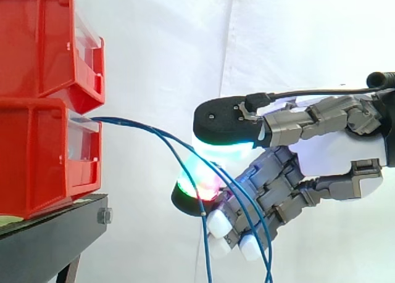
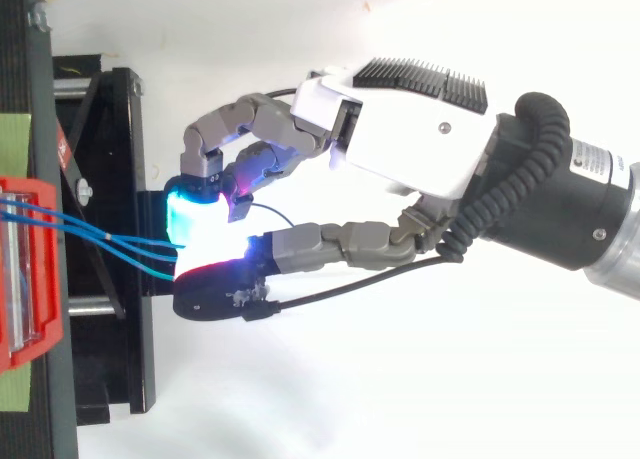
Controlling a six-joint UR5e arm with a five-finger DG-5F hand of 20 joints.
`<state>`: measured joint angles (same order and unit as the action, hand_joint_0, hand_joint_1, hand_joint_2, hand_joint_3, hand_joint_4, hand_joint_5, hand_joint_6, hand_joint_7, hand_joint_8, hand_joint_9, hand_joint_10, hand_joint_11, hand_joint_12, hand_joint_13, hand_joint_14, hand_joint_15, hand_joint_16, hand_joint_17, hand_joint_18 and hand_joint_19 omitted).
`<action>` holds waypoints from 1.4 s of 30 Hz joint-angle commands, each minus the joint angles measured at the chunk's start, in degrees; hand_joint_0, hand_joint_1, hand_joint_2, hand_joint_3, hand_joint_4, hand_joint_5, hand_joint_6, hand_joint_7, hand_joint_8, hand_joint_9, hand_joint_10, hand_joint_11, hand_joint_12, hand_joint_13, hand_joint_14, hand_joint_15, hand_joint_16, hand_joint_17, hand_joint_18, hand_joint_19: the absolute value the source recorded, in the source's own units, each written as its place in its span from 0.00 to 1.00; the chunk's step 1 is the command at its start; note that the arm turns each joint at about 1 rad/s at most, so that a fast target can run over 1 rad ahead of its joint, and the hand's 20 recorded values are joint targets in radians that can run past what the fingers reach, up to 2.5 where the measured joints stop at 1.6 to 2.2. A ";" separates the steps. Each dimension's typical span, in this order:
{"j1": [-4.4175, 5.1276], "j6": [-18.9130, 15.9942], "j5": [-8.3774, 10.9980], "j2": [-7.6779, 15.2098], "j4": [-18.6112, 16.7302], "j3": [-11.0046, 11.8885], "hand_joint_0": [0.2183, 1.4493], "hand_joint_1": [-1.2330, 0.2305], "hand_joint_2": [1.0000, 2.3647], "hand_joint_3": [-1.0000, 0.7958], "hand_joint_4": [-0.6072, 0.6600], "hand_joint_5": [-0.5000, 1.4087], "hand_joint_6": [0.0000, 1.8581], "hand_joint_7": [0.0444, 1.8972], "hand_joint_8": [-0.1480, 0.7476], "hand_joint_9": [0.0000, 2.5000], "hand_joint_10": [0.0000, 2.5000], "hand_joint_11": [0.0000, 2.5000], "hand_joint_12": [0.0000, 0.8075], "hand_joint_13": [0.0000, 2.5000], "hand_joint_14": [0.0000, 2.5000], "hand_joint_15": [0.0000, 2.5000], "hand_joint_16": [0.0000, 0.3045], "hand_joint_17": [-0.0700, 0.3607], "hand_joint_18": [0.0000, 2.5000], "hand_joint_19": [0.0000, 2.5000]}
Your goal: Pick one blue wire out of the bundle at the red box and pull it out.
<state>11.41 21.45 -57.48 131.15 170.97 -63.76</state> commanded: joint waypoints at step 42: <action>2.13 -19.87 -1.05 -0.11 7.27 1.79 0.32 0.36 0.02 0.49 0.50 0.16 0.50 0.57 0.54 0.38 0.01 0.25 0.52 0.34 0.01 0.19 0.19 0.47 0.31 0.22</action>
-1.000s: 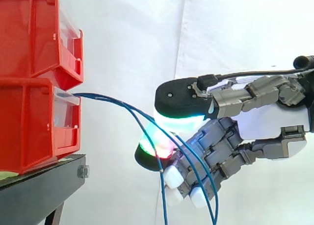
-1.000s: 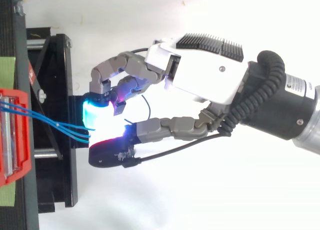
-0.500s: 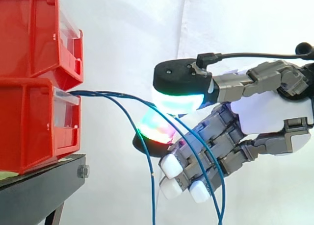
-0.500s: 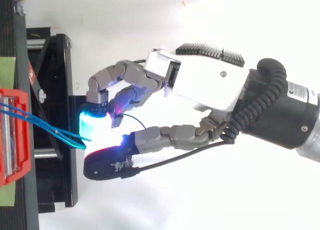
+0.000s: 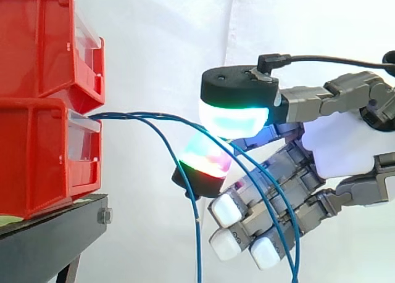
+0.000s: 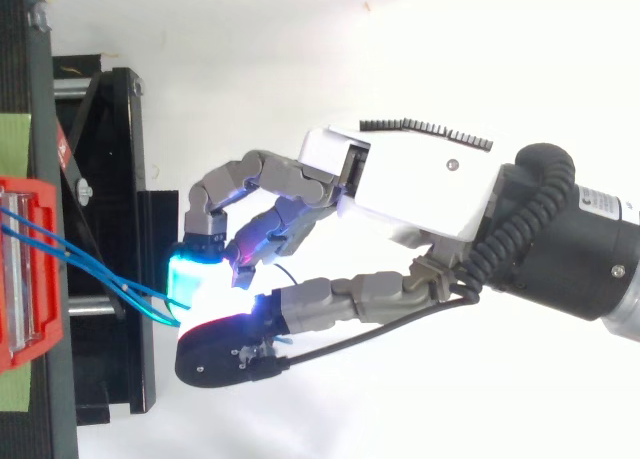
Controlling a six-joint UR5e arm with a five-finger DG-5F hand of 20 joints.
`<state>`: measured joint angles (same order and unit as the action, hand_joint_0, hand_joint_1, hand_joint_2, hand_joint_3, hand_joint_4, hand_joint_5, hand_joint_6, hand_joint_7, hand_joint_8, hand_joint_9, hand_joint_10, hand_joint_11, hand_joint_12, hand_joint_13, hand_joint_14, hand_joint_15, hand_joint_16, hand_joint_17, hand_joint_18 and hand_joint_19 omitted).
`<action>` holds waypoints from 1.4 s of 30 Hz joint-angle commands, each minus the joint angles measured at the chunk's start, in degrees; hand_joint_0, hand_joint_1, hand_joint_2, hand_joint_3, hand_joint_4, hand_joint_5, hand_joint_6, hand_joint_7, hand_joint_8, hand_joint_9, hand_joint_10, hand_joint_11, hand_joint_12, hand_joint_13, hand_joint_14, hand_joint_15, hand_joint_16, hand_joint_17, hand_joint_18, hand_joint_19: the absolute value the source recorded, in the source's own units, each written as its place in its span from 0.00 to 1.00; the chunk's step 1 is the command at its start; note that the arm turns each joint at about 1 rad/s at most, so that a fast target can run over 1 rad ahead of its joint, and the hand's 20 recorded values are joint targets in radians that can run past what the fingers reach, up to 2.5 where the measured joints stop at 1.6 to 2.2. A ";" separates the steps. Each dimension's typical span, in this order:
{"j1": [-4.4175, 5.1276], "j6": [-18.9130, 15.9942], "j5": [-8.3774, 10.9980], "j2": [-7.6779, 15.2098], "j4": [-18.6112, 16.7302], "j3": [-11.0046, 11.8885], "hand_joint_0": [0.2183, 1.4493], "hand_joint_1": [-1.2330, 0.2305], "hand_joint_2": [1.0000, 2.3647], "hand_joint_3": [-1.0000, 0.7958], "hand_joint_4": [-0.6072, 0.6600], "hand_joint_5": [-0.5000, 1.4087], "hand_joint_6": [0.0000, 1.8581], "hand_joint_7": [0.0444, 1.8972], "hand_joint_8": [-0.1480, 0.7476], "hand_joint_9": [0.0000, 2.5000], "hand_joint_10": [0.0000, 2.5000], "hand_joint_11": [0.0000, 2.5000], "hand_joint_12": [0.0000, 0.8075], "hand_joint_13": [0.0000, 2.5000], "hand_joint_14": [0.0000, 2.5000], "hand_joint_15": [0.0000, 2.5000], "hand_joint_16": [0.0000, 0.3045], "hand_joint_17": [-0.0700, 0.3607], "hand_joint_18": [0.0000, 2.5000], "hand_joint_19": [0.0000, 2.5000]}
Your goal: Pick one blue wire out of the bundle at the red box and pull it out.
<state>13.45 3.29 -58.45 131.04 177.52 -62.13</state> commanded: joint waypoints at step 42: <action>0.43 7.96 12.40 -0.61 25.68 7.99 0.33 0.33 0.01 0.58 0.40 0.18 0.51 0.58 0.54 0.30 0.00 0.15 0.56 0.30 0.01 0.16 0.21 0.50 0.31 0.19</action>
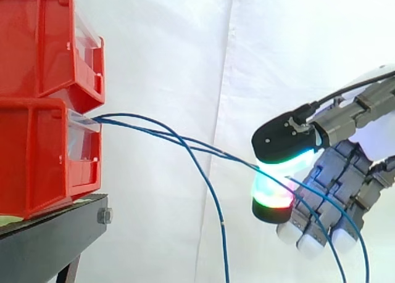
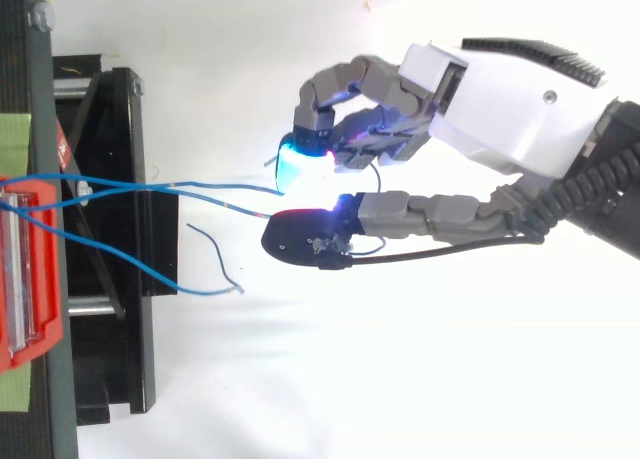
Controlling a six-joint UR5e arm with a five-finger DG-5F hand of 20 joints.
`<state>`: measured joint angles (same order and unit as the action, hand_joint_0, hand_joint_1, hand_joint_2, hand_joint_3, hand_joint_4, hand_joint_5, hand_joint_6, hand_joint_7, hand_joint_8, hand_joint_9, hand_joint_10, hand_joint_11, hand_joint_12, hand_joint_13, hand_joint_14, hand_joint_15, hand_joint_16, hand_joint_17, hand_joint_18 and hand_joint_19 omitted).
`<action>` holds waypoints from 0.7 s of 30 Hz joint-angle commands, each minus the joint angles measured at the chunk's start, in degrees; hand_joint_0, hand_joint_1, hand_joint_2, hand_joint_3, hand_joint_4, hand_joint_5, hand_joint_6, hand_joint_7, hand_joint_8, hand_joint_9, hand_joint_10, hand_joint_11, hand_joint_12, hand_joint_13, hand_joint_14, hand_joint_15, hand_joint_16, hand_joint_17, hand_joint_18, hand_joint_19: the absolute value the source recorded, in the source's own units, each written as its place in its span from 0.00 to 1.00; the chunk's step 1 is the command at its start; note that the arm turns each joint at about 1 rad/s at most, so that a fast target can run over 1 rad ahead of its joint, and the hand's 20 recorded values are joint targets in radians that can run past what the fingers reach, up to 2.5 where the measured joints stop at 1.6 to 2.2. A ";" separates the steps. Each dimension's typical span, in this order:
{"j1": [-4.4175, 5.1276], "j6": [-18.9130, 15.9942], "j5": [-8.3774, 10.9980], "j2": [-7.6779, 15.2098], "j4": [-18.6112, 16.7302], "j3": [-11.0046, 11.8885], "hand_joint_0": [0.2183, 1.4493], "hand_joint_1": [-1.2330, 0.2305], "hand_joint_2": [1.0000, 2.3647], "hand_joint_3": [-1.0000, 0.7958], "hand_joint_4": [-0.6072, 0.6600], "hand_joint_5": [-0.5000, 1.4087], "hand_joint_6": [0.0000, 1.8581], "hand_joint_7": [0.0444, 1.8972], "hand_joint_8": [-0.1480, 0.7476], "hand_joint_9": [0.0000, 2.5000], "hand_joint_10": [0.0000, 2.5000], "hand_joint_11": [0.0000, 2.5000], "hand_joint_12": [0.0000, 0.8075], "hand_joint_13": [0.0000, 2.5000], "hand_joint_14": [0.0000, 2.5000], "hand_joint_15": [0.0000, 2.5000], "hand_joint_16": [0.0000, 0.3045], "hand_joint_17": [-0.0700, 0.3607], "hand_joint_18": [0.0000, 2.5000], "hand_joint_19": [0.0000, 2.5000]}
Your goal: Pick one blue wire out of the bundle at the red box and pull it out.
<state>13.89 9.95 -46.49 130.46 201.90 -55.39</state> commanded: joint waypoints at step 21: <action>-0.27 3.41 0.43 -0.03 -0.98 2.04 0.31 0.34 0.00 0.55 0.50 0.19 0.50 0.61 0.57 0.33 0.00 0.14 0.59 0.27 0.00 0.13 0.23 0.52 0.26 0.16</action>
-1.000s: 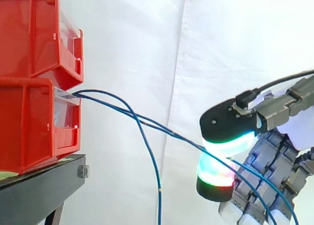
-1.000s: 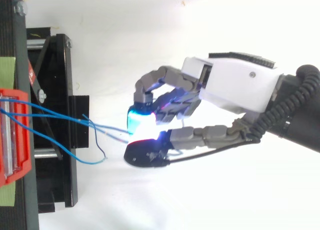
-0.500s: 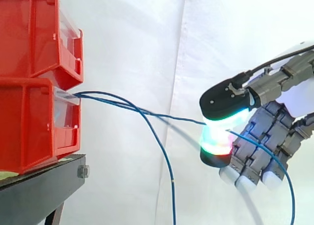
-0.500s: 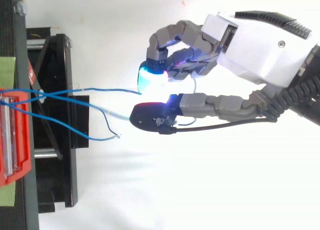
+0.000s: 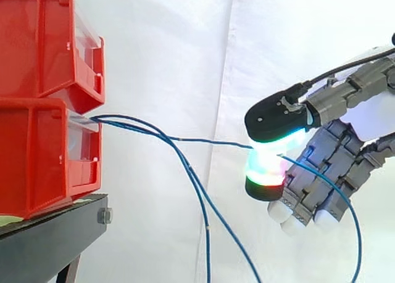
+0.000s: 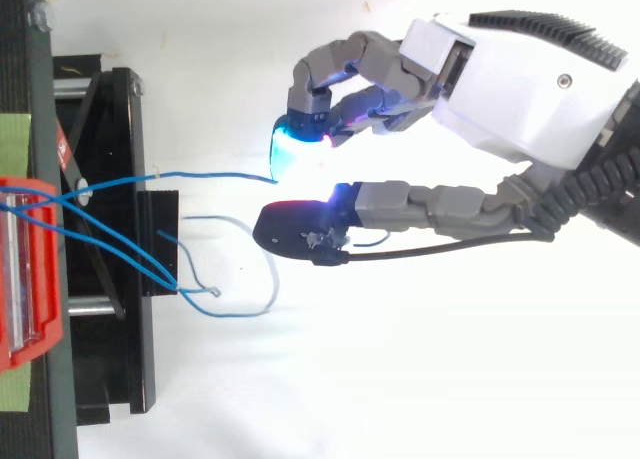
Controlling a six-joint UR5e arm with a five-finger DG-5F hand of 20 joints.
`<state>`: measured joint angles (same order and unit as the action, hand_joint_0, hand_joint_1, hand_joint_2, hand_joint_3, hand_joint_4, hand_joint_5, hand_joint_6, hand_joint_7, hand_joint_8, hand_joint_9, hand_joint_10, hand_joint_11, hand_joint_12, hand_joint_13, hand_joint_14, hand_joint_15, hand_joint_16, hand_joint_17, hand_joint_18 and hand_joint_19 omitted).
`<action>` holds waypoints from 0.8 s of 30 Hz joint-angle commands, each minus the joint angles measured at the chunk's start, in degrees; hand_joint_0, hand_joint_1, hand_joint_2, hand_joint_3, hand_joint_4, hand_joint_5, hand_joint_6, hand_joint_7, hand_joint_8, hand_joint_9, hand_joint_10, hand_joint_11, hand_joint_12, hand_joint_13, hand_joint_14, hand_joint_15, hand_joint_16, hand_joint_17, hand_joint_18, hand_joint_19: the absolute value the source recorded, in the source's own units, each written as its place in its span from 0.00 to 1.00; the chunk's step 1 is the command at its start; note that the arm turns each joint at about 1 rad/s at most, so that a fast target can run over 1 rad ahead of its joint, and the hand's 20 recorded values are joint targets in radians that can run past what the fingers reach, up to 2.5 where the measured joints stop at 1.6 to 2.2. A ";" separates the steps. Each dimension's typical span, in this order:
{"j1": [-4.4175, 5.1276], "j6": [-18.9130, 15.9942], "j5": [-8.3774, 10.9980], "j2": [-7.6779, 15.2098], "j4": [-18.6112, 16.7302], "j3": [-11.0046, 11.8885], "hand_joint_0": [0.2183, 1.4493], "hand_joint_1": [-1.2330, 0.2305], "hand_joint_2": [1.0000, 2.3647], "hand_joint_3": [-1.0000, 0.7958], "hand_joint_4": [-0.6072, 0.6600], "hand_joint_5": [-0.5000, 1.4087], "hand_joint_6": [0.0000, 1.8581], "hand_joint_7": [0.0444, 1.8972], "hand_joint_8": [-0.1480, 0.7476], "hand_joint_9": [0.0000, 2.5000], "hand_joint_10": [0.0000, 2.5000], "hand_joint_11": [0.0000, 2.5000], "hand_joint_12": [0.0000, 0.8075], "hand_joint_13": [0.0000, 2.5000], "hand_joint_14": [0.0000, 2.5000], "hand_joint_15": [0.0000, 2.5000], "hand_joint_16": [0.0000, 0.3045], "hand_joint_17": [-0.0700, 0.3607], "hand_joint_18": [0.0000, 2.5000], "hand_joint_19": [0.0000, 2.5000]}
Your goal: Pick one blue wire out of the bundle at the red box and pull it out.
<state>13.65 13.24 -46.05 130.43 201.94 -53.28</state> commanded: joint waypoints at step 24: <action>0.24 0.38 -1.58 -0.09 -21.94 -6.93 0.32 0.34 0.01 0.54 0.47 0.18 0.51 0.56 0.61 0.31 0.00 0.10 0.57 0.20 0.00 0.09 0.21 0.50 0.15 0.08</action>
<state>13.89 13.62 -46.90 130.42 180.06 -60.19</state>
